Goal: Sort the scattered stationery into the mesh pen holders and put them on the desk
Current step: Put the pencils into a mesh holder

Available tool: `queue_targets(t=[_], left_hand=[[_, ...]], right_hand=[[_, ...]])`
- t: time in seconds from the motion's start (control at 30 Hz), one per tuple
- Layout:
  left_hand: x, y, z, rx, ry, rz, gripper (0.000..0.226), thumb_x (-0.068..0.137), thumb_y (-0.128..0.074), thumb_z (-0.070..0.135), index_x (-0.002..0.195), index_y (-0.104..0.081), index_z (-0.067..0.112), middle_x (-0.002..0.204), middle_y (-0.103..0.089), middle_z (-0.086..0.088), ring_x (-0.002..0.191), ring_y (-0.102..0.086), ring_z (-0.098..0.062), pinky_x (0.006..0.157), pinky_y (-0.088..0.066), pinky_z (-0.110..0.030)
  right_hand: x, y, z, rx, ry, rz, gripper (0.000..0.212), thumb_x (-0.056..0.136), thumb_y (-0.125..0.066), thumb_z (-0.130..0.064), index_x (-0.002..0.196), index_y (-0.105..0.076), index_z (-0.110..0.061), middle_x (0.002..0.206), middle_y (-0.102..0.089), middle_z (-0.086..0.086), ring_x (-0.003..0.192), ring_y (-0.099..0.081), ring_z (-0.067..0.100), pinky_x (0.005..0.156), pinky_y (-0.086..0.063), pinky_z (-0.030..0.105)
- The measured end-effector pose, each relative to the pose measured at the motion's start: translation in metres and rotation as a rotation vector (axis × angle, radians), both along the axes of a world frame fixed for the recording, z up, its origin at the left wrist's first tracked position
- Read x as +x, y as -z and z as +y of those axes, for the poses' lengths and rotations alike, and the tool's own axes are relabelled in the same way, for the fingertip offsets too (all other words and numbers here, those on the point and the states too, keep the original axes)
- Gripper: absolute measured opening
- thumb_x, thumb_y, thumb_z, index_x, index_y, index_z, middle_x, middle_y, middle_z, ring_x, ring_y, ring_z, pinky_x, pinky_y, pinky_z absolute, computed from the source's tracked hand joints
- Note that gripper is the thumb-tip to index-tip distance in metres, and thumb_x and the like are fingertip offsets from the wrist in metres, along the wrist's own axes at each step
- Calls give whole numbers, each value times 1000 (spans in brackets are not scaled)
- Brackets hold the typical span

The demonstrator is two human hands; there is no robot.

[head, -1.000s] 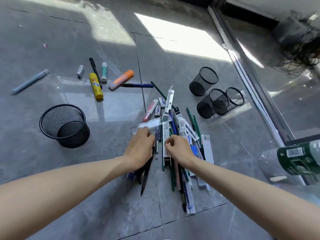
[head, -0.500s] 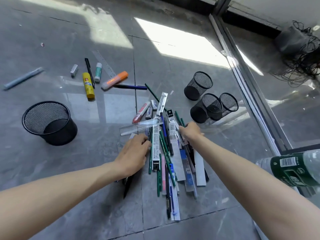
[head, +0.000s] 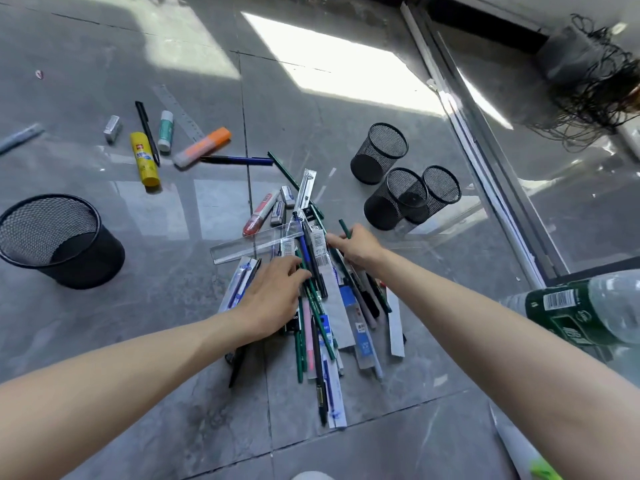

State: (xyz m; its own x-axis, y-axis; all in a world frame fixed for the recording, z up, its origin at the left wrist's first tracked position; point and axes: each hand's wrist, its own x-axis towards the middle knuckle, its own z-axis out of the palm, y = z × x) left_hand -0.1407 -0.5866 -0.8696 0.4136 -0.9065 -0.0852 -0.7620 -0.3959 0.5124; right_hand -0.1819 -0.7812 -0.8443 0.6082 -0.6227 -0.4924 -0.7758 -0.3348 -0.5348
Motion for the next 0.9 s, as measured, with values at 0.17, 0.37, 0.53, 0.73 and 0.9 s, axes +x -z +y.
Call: queue_targets(t=[0.17,0.37,0.53,0.73,0.9], left_hand=[[-9,2,8,44,172,-157,47,80,-50,4,125,-54,17,129,-46,-11,123,-39,-31,102,-28,-39],[-7,-7,12,-76,475,-398,22,77,-39,9,85,-58,17,82,-53,-2,72,-51,-20,63,-43,-32],[-6,-8,-6,-62,635,-466,38,92,-19,18,98,-57,15,95,-57,-2,77,-50,-19,61,-40,-32],[-7,-30,-36,263,890,-524,19,98,-43,11,115,-51,8,106,-53,-5,92,-53,-21,70,-44,-31],[-4,-38,-30,271,910,-581,20,97,-43,6,112,-56,4,102,-55,-6,82,-54,-20,64,-40,-29]], right_hand=[[2,-3,11,-126,-205,167,37,86,-65,-31,64,-39,-18,60,-43,-2,56,-41,15,51,-30,28],[2,-4,29,-40,-173,82,27,93,-57,-24,69,-54,-11,61,-53,5,53,-46,15,55,-37,28],[-11,-7,23,-51,-61,61,14,92,-44,-12,81,-53,-9,61,-53,10,56,-50,26,53,-38,29],[-34,-23,24,69,117,-13,23,88,-41,-2,68,-40,-12,37,-36,1,26,-32,14,36,-23,18],[-46,-32,32,341,197,-44,15,100,-38,-11,99,-52,-4,39,-41,3,30,-47,14,31,-28,15]])
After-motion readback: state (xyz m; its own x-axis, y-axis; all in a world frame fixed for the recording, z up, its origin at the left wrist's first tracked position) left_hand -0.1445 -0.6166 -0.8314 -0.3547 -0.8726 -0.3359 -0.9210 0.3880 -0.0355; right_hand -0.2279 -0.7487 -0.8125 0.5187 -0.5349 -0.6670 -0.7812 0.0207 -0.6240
